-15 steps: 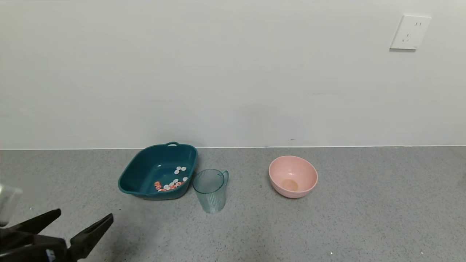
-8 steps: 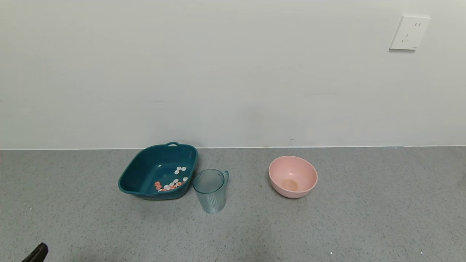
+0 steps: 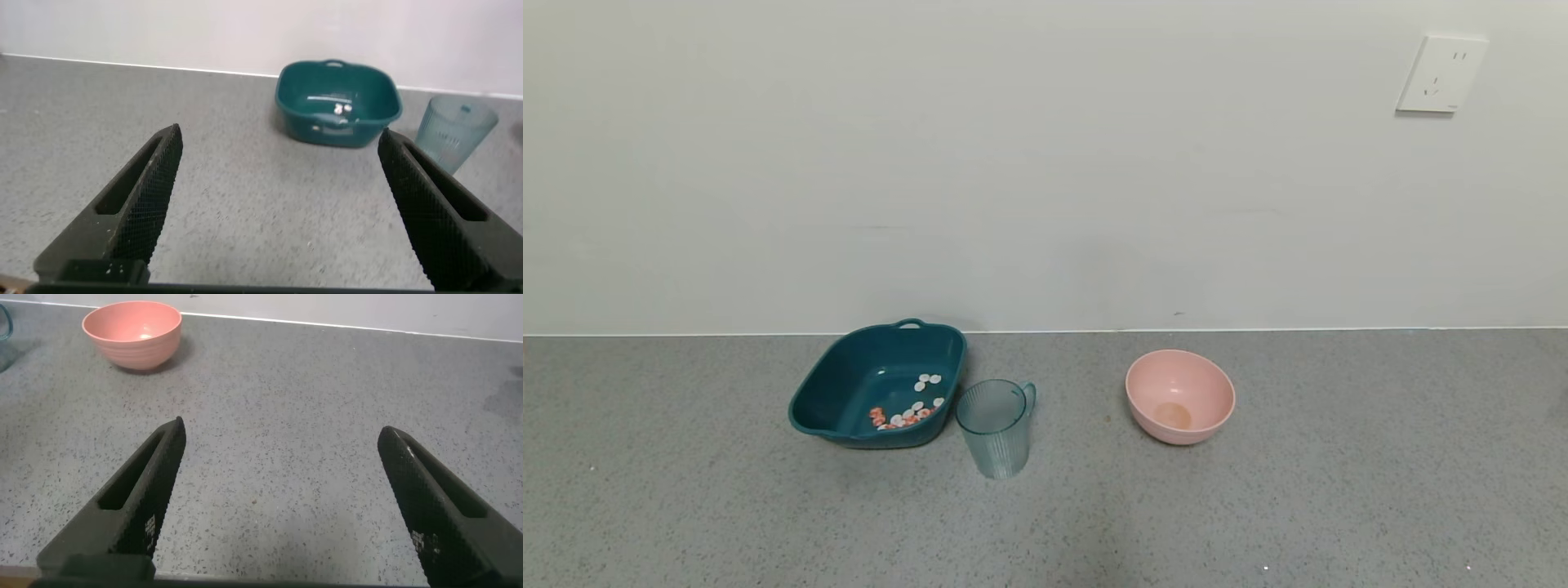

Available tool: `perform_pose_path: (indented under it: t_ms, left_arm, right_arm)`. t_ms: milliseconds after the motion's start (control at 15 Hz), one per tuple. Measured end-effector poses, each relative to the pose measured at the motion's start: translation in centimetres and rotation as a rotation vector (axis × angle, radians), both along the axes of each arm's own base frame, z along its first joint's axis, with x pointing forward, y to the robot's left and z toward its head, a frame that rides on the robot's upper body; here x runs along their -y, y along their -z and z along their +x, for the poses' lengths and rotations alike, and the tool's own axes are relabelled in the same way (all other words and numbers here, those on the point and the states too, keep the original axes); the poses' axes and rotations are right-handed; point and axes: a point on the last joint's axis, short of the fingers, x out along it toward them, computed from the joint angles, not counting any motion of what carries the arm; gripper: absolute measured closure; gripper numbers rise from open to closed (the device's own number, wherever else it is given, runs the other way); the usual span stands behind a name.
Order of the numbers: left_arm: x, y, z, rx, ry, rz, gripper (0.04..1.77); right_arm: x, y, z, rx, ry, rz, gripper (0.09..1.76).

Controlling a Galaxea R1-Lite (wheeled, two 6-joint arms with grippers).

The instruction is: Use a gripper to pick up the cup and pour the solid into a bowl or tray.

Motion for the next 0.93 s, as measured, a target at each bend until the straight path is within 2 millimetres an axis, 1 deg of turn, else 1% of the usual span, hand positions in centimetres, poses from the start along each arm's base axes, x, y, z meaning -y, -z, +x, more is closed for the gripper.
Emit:
perform_pose_path:
  t_ms: [133,267,400,533,600,800,933]
  left_arm:
    - [0.0,1.0,-0.6,-0.019,-0.003,0.049,0.09]
    - [0.0,1.2,-1.0,0.007,0.010,0.064,0.09]
    - [0.1,1.4,-1.0,0.022,0.063,0.073,0.09]
    - [0.2,2.2,-0.7,0.024,0.088,0.079,0.09]
    - [0.2,2.2,-0.6,0.051,0.105,0.081,0.09]
    - [0.4,3.5,-0.3,-0.023,0.172,0.078,0.09]
    - [0.4,4.0,-0.3,-0.068,0.191,0.069,0.09]
  right_arm:
    - [0.0,0.0,0.0,0.000,0.000,0.000,0.14]
    - [0.0,0.0,0.0,0.000,0.000,0.000,0.14]
    - [0.0,0.0,0.0,0.000,0.000,0.000,0.14]
    - [0.0,0.0,0.0,0.000,0.000,0.000,0.14]
    - [0.0,0.0,0.0,0.000,0.000,0.000,0.14]
    - [0.0,0.0,0.0,0.000,0.000,0.000,0.14]
    - [0.0,0.0,0.0,0.000,0.000,0.000,0.14]
